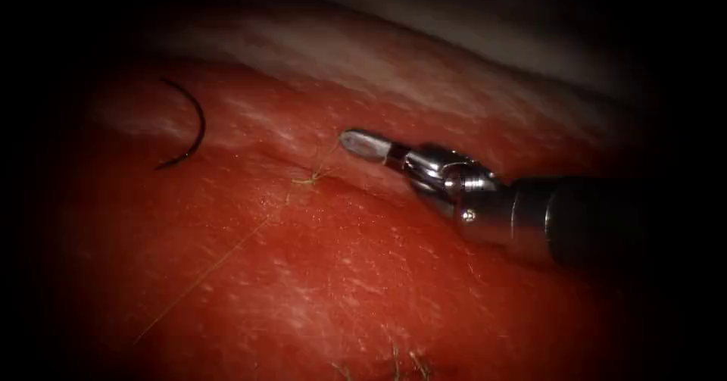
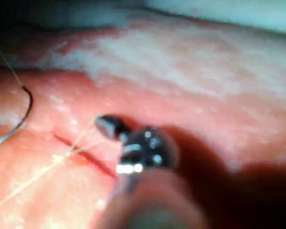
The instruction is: Wound Closure
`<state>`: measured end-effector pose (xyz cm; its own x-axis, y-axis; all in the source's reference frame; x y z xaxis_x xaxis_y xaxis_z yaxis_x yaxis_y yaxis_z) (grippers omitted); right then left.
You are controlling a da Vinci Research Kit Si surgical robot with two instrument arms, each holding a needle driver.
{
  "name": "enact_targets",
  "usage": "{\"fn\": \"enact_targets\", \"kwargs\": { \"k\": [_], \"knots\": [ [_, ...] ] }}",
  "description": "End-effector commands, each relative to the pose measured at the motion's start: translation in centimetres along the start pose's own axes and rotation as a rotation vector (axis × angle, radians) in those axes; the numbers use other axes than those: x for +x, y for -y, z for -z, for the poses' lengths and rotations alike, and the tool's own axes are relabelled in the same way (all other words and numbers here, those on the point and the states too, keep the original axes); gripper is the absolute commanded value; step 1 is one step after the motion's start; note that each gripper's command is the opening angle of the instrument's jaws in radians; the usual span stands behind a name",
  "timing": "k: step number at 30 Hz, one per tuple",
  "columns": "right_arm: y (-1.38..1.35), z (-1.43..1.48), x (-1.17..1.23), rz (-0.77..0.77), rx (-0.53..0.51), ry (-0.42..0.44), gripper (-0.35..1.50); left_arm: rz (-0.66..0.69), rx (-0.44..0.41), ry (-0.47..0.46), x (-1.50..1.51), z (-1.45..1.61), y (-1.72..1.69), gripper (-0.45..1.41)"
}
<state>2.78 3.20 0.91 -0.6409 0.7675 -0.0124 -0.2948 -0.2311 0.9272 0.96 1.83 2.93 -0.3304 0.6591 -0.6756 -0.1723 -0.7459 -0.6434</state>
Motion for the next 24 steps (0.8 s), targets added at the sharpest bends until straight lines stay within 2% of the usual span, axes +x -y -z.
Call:
{"fn": "enact_targets", "kwargs": {
  "k": [1, 3, 5, 6, 13, 15, 18, 24],
  "knots": [
    [0.03, -0.05, 0.04, -0.086, -0.010, -0.040, -0.35, 0.004, -0.003, 0.000, -0.08, -0.08, -0.05, -0.35],
    [0.02, 0.01, 0.15, -0.221, -0.048, -0.105, -0.35, 0.004, -0.004, 0.000, -0.08, -0.08, -0.03, -0.35],
    [0.01, 0.03, 0.21, -0.269, -0.059, -0.128, -0.35, 0.004, -0.001, 0.000, -0.09, -0.08, -0.01, -0.35],
    [-0.01, 0.05, 0.28, -0.345, -0.060, -0.147, -0.35, 0.004, -0.002, 0.000, -0.09, -0.08, 0.01, -0.35],
    [-0.02, -0.05, 0.28, -0.578, -0.029, -0.125, -0.35, 0.004, 0.004, -0.001, -0.09, -0.08, 0.06, -0.35],
    [0.01, -0.14, 0.24, -0.600, -0.018, -0.047, -0.35, 0.004, 0.004, -0.001, -0.09, -0.09, 0.07, -0.35],
    [0.04, -0.26, 0.24, -0.557, -0.059, -0.051, -0.35, 0.009, 0.003, 0.000, -0.10, -0.06, 0.06, -0.35],
    [0.05, -0.47, 0.25, -0.557, -0.112, -0.006, -0.35, 0.015, 0.002, 0.001, -0.12, 0.04, -0.12, -0.35]
  ]
}}
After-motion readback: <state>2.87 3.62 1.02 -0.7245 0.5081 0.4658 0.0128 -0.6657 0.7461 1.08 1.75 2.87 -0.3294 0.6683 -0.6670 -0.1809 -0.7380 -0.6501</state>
